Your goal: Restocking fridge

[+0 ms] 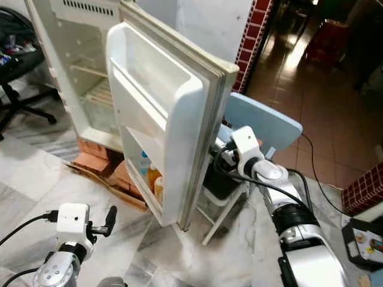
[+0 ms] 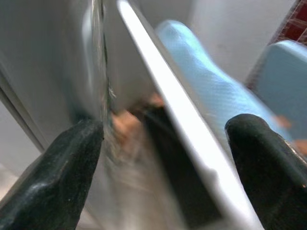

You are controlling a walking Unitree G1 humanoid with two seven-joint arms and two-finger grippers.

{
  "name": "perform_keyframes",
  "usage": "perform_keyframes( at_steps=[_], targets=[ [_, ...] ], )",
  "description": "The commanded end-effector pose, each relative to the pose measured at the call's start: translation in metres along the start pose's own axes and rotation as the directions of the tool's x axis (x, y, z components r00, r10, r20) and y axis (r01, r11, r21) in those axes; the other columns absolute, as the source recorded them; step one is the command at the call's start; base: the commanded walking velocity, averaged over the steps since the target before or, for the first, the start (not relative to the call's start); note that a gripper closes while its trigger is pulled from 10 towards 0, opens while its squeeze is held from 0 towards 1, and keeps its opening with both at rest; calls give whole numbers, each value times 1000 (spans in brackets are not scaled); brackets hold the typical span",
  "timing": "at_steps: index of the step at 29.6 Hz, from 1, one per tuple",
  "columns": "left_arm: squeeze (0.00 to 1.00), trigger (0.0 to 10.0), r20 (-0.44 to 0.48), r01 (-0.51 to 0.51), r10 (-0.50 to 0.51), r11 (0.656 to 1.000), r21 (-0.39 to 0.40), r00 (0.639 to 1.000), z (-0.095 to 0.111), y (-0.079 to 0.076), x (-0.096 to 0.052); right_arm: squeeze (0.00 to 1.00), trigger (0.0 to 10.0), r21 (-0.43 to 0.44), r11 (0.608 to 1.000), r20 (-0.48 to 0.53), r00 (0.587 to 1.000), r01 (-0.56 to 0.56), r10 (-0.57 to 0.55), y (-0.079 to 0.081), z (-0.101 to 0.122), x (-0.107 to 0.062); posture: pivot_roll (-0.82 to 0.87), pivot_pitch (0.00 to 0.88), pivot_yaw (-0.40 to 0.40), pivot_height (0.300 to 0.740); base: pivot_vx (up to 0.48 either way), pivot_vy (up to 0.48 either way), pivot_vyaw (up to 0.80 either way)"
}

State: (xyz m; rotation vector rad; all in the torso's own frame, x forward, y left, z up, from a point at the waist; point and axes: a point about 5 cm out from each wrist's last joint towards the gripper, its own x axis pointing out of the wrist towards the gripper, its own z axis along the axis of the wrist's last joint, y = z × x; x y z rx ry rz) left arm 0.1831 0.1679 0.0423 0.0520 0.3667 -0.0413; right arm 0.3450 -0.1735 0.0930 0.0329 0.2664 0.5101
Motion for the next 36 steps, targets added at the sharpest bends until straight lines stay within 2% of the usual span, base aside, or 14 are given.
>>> perform_keyframes(
  at_steps=[1, 2, 4, 5, 8, 10, 14, 15, 17, 18, 22, 27, 30, 36],
  targets=[
    [0, 10000, -6, 19, -19, 1000, 7, 1000, 0, -4, 2, 0, 10000, 76, 959, 336, 913, -272, 232, 35, 62, 11, 179, 11, -86, 740, 0, 0, 0],
    [0, 10000, -6, 19, -19, 1000, 7, 1000, 0, -4, 2, 0, 10000, 76, 959, 336, 913, -272, 232, 35, 62, 11, 179, 11, -86, 740, 0, 0, 0],
    [0, 10000, -8, 23, -23, 1000, 8, 1000, -1, -4, 2, 0, 10000, 111, 897, 436, 832, -428, 343, 57, 77, 9, 179, 12, -87, 740, 0, 0, 0],
    [0, 10000, -8, 23, -23, 1000, 8, 1000, -1, -4, 2, 0, 10000, 111, 897, 436, 832, -428, 343, 57, 77, 9, 179, 12, -87, 740, 0, 0, 0],
    [0, 10000, -10, 23, -23, 1000, 7, 1000, -1, -4, 2, 0, 10000, 122, 715, 559, 643, -688, 524, 105, 98, -3, 181, 12, -90, 740, 0, 0, 0],
    [0, 10000, -11, 23, -23, 1000, 7, 1000, -1, -5, 2, 0, 10000, 83, 642, 536, 577, -762, 616, 131, 92, -11, 184, 14, -92, 740, 0, 0, 0],
    [0, 10000, -10, 24, -24, 1000, 10, 1000, -1, -6, 3, 0, 10000, 106, 684, 463, 644, -722, 609, 135, 67, -6, 180, 17, -93, 740, 0, 0, 0],
    [0, 10000, -5, 26, -26, 1000, 18, 1000, 0, -6, 4, 0, 10000, 134, 742, 423, 715, -657, 557, 129, 54, -2, 177, 21, -92, 740, 0, 0, 0],
    [0, 10000, 7, 32, -33, 999, 43, 999, 2, -6, 5, 0, 10000, 145, 822, 379, 798, -550, 468, 120, 41, 2, 173, 24, -91, 740, 0, 0, 0],
    [0, 10000, 28, 37, -39, 996, 76, 999, 6, -6, 6, 0, 10000, 132, 894, 344, 865, -429, 364, 110, 32, 3, 171, 29, -89, 740, 0, 0, 0],
    [0, 10000, 112, -20, 6, 992, 123, 994, 21, -3, 9, 0, 10000, 109, 980, 345, 931, -168, 121, 83, 26, -8, 163, 39, -98, 740, 0, 0, 0],
    [0, 10000, 175, -109, 93, 990, 85, 980, 33, 9, 9, 0, 10000, 151, 988, 356, 933, 3, -57, 62, 22, -17, 152, 41, -95, 740, 0, 0, 0],
    [0, 10000, 237, -181, 156, 979, 89, 959, 45, 21, 13, 0, 10000, 99, 983, 329, 928, 153, -177, 47, 11, -28, 145, 33, -94, 740, 0, 395, 0],
    [0, 10000, 299, -240, 206, 967, 82, 932, 58, 32, 19, 0, 10000, 22, 958, 294, 914, 287, -281, 35, -4, -41, 132, 13, -88, 740, 0, 480, 0]
  ],
)
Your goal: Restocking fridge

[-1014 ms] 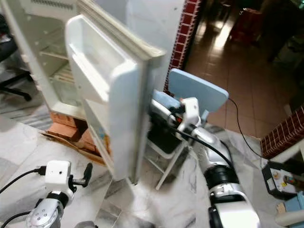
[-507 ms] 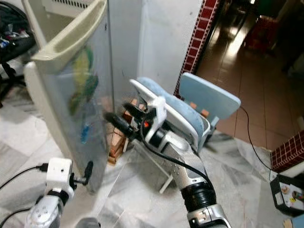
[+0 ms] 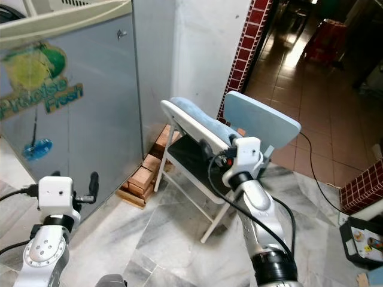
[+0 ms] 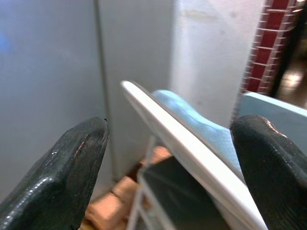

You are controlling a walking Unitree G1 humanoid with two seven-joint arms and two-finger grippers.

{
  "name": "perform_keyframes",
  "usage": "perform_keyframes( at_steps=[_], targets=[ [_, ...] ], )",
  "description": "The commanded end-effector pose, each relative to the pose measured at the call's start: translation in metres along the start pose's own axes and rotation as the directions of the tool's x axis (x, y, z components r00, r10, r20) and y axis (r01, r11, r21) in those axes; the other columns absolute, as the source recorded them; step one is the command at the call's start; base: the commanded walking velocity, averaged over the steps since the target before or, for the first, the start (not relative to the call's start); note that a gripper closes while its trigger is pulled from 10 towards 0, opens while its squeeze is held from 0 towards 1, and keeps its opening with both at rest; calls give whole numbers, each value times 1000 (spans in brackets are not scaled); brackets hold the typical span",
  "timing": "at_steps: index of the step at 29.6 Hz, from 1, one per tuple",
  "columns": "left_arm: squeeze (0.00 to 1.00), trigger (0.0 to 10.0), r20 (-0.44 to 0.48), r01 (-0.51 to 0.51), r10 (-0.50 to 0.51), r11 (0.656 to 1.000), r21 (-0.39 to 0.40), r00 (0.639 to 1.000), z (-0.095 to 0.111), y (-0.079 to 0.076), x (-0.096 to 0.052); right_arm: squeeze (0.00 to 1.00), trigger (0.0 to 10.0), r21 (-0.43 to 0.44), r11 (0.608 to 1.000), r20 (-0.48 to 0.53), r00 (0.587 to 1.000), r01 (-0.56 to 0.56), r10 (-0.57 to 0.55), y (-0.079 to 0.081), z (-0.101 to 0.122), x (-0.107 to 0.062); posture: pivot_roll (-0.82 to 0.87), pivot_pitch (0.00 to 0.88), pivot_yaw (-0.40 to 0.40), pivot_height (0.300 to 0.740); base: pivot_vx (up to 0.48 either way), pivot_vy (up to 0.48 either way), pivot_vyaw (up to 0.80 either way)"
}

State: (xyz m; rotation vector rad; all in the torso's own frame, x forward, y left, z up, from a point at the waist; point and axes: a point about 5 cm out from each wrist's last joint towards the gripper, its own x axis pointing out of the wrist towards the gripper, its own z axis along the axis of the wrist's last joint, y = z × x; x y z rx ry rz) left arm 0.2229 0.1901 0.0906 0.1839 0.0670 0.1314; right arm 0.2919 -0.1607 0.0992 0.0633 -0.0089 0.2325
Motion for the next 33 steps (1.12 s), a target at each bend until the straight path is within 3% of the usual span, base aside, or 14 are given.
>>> perform_keyframes(
  at_steps=[1, 7, 10, 12, 17, 28, 33],
  targets=[
    [0, 10000, 14, -37, 36, 999, 20, 999, 1, 7, 3, 0, 10000, -17, 998, -14, 998, 60, -61, -7, -4, -5, 128, 2, -83, 740, 0, 476, 0],
    [0, 10000, 17, -26, 26, 1000, 2, 1000, -1, 6, 5, 0, 10000, -26, 979, -98, 974, 201, -203, -17, -27, -23, 115, 0, -56, 740, 0, 474, 0],
    [0, 10000, 17, -7, 7, 1000, 6, 1000, -2, 1, 5, 0, 10000, -87, 983, -88, 982, 161, -169, -15, -29, -29, 111, 0, -56, 740, 0, 472, 0],
    [0, 10000, 18, -6, 6, 1000, 6, 1000, -3, 0, 6, 0, 10000, -53, 982, -92, 978, 183, -187, -16, -31, -30, 108, 0, -57, 740, 0, 472, 0],
    [0, 10000, 29, -19, 19, 1000, -1, 999, -2, 4, 13, 0, 10000, -28, 983, -87, 980, 179, -181, -14, -27, -26, 107, 0, -61, 740, 0, 472, 0],
    [0, 10000, 33, -35, 35, 999, 0, 999, -3, 11, 13, 0, 10000, 17, 984, -67, 982, 179, -177, -10, -24, -23, 117, 0, -62, 740, 0, 473, 0],
    [0, 10000, 28, -28, 28, 1000, -1, 999, -5, 11, 12, 0, 10000, 21, 986, -74, 984, 166, -164, -5, -26, -24, 113, 0, -58, 740, 0, 474, -662]
  ],
)
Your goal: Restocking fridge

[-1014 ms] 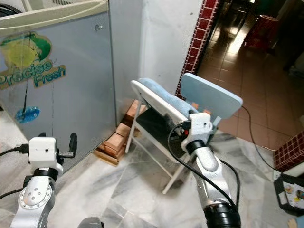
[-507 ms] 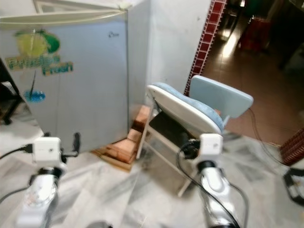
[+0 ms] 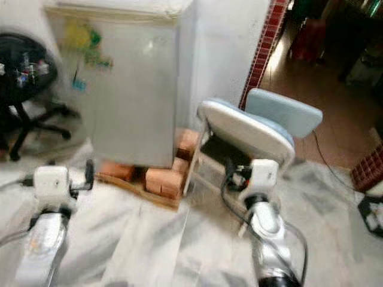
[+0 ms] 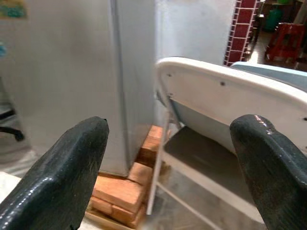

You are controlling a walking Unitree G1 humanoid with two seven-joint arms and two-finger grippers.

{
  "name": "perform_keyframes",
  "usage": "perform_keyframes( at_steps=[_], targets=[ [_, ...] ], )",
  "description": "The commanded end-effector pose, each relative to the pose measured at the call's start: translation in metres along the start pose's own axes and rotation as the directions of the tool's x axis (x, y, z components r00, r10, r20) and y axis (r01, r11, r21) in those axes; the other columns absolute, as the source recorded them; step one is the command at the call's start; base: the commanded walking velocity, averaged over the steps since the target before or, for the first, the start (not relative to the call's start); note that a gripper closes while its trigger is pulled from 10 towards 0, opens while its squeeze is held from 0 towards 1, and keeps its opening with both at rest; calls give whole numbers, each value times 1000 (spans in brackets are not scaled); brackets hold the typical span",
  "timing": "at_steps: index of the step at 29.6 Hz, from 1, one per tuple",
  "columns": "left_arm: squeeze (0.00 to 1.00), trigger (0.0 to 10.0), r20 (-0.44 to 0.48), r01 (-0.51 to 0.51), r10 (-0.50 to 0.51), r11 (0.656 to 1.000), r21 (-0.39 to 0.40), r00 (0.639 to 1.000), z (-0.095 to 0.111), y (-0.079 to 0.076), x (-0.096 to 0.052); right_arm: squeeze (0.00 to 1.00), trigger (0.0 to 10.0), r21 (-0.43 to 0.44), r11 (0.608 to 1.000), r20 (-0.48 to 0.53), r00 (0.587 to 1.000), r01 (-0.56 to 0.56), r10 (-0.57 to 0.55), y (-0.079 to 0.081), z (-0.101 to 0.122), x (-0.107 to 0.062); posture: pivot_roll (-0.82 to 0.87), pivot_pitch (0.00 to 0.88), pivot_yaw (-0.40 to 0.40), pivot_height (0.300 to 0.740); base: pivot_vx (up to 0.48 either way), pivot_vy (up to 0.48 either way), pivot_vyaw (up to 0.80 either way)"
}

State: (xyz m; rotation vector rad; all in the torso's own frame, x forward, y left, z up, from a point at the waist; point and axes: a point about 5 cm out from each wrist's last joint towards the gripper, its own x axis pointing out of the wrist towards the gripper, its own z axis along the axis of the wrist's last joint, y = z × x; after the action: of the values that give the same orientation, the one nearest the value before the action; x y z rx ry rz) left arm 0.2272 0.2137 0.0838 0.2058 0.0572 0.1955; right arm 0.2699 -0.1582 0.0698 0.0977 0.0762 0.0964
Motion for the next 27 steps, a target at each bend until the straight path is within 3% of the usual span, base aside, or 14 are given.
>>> perform_keyframes(
  at_steps=[1, 19, 27],
  targets=[
    [0, 10000, 23, 42, -41, 999, -22, 999, 6, -11, 3, 0, 10000, -14, 1000, 9, 1000, 25, -25, -11, 4, -1, 109, 0, -55, 740, 0, 472, -800],
    [0, 10000, 22, 74, -74, 997, -35, 997, 5, -18, 1, 0, 10000, -17, 1000, -1, 1000, 11, -11, -12, 4, 3, 108, 0, -54, 740, 0, 478, -800],
    [0, 10000, 19, 88, -87, 995, -38, 996, 5, -19, 2, 0, 10000, -15, 1000, 6, 1000, 15, -15, -13, 6, 6, 106, 0, -50, 740, 0, 480, -132]
  ],
)
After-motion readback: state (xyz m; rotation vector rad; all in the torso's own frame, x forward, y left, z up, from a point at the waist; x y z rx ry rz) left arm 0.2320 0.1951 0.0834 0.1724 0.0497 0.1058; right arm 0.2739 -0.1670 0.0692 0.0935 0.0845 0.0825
